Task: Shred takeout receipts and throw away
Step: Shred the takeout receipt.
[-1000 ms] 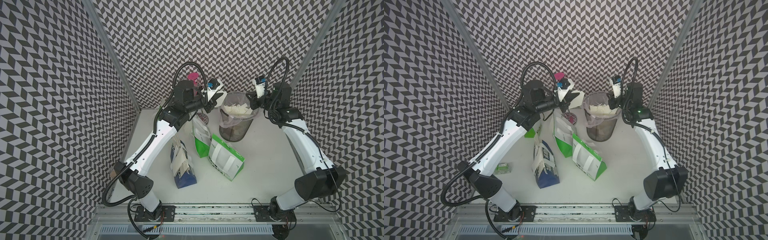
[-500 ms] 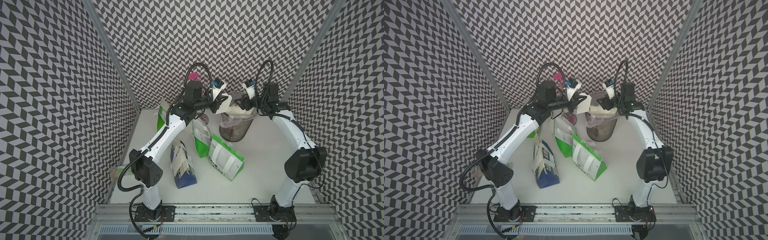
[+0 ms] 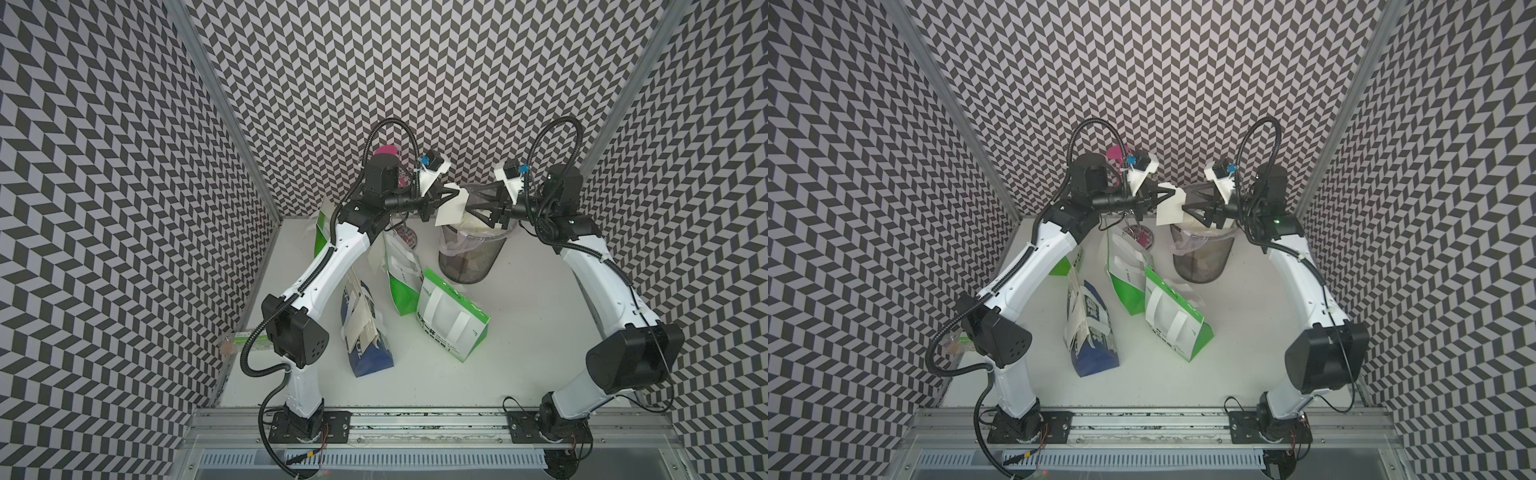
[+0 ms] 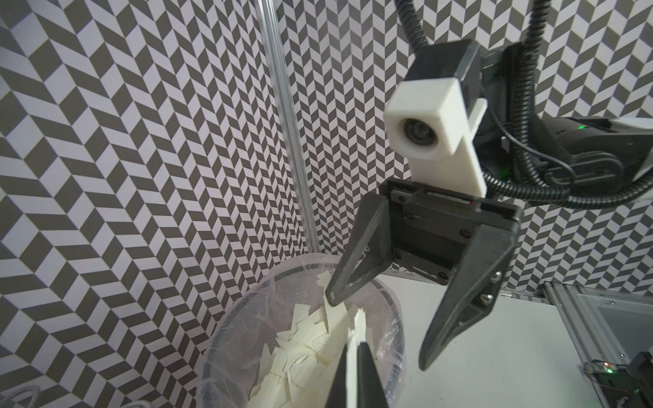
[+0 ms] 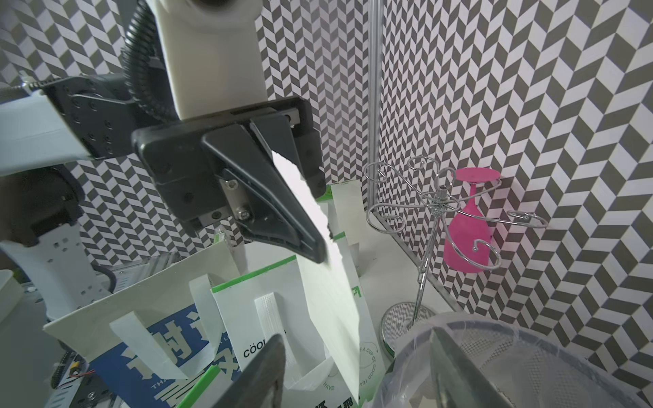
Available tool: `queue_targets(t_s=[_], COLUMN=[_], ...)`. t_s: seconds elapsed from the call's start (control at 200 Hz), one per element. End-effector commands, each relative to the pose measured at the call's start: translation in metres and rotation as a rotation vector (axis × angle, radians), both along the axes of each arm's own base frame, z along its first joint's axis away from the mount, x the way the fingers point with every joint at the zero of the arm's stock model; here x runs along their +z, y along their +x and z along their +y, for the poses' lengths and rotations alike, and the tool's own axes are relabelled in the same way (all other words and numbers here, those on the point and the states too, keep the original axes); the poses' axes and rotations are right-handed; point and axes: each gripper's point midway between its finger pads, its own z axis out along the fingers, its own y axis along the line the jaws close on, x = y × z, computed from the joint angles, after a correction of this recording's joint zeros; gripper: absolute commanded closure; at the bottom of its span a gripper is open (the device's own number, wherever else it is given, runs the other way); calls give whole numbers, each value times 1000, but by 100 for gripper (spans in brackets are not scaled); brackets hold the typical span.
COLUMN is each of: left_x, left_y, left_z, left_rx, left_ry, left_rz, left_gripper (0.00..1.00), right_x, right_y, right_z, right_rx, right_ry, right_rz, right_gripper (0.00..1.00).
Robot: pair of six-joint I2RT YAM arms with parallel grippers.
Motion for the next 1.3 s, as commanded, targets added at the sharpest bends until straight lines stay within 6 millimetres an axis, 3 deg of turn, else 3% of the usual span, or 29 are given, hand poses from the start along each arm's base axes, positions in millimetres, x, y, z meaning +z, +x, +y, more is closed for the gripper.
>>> queue_targets(t_s=[0.0, 0.255, 0.516, 0.646, 0.756, 0.901, 1.111, 1.292], left_x=[2, -4, -6, -6, -6, -3, 8, 10], left_y=[-11, -9, -9, -10, -12, -13, -16, -7], left_z=[-4, -5, -6, -6, -7, -6, -1, 2], left_rx=[-73, -78, -83, -91, -104, -106, -107, -74], left_ry=[-1, 20, 35, 35, 29, 18, -21, -48], left_rz=[4, 21, 28, 33, 43, 84, 167, 247], left_gripper=[100, 100, 100, 100, 100, 100, 100, 100], right_x=[9, 18, 21, 20, 20, 17, 29, 44], right_y=[-8, -12, -12, -10, -8, -1, -1, -28], right_z=[10, 16, 20, 20, 21, 23, 21, 30], right_rx=[93, 141, 150, 143, 128, 16, -192, -319], right_ry=[10, 36, 41, 34, 20, -62, -120, -136], right_rz=[-47, -55, -49, -48, -61, -148, -368, -664], right_gripper=[40, 65, 72, 83, 100, 100, 100, 100])
